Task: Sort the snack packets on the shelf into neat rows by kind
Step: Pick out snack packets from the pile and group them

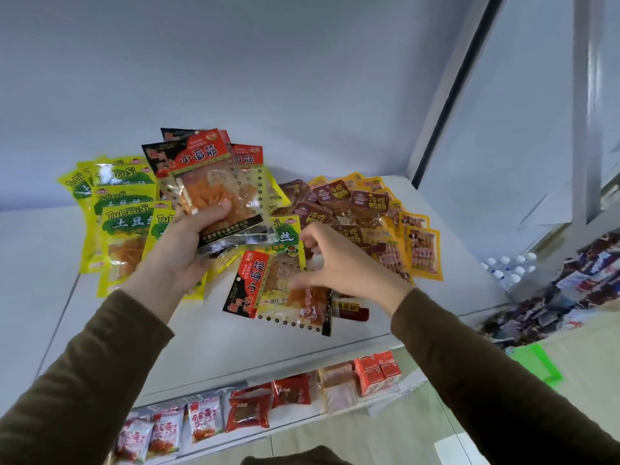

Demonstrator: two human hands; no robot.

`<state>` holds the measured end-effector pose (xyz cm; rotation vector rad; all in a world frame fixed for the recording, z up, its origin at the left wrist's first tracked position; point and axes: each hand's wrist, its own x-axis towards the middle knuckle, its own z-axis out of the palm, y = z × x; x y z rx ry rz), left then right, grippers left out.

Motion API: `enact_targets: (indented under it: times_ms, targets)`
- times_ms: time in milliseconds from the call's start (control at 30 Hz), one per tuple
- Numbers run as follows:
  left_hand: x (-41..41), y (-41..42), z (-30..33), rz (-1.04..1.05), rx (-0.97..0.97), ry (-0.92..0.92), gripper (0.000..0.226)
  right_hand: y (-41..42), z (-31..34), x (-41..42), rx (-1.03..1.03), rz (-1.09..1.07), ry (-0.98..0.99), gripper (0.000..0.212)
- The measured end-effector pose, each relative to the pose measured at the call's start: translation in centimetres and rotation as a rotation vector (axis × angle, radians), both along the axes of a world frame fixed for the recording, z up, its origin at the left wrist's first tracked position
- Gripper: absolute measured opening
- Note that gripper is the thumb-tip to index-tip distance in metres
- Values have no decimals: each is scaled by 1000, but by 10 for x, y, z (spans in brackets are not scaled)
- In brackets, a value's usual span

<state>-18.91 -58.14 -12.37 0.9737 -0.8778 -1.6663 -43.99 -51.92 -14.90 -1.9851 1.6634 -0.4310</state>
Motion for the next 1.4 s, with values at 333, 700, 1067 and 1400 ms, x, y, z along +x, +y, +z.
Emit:
enact_targets:
  times_ms: [333, 700, 1067, 1400]
  targets:
    - [1, 11, -11, 50, 34, 62, 67, -2, -2, -8, 27, -41, -93, 99]
    - [-23, 13, -11, -48, 40, 75, 76, -18, 49, -19, 40, -294, -1198, 58]
    - [-48, 24, -4, -267, 4, 99, 75, -37, 35, 31, -130, -358, -1065, 66]
    - [-51, 35, 4, -163, 59, -16, 63, -40, 30, 43, -151, -338, -954, 80]
